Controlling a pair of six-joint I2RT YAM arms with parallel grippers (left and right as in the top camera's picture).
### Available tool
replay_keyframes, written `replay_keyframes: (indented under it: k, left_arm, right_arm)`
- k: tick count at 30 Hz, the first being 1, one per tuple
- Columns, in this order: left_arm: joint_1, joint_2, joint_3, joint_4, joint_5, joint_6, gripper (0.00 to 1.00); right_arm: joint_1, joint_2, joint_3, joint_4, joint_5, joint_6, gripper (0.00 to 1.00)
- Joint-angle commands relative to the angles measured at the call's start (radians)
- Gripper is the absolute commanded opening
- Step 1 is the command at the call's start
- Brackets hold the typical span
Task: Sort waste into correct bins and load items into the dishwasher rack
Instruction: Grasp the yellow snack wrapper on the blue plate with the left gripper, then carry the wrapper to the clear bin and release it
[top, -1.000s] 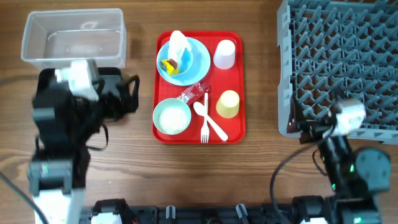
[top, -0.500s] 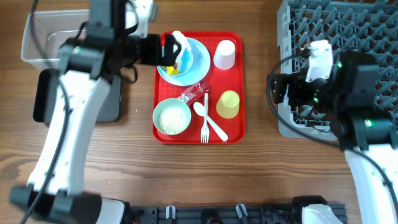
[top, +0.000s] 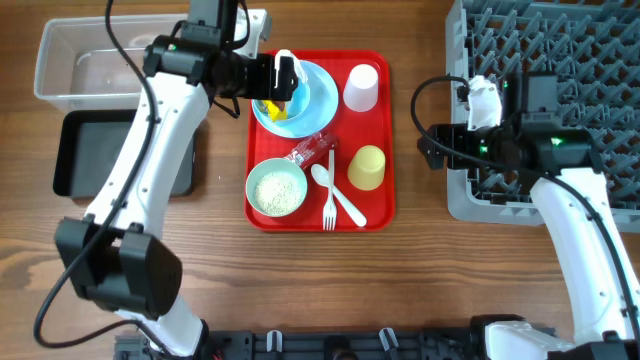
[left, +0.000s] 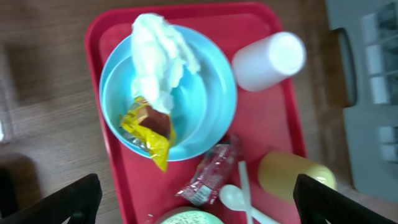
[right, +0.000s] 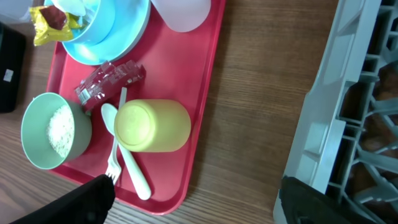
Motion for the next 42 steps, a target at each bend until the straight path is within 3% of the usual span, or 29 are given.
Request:
replay_keyframes:
  k: [1, 4, 18, 26, 31, 36, 39, 42]
  left_arm:
    - [-0.003, 0.079, 0.021, 0.003, -0.074, 0.014, 0.93]
    - [-0.003, 0.14, 0.021, 0.003, -0.076, 0.014, 0.86]
    - [-0.003, 0.303, 0.021, 0.038, -0.095, 0.014, 0.78]
    - [-0.005, 0.32, 0.02, 0.064, -0.095, 0.014, 0.51]
    - [-0.005, 0.32, 0.02, 0.074, -0.095, 0.014, 0.29]
    - [-0.005, 0.32, 0.02, 0.076, -0.095, 0.014, 0.18]
    - [-0.005, 0.32, 0.02, 0.076, -0.094, 0.013, 0.04]
    - [-0.005, 0.319, 0.021, 0.076, -0.095, -0.01, 0.04]
  right_arm:
    - [0.003, 0.0, 0.021, 0.018, -0.02, 0.0, 0.86]
    - [0.003, 0.0, 0.021, 0.029, -0.02, 0.0, 0.85]
    - [0.003, 0.0, 0.021, 0.034, -0.02, 0.001, 0.82]
    - [0.003, 0.0, 0.021, 0.036, -0.02, 0.001, 0.8]
    - [0.003, 0.0, 0.021, 0.036, -0.02, 0.001, 0.79]
    - [0.003, 0.0, 0.021, 0.037, -0.02, 0.001, 0.79]
    - [0.003, 0.0, 0.021, 0.036, -0.02, 0.001, 0.78]
    - [0.003, 0.0, 0.021, 0.036, -0.02, 0.001, 0.78]
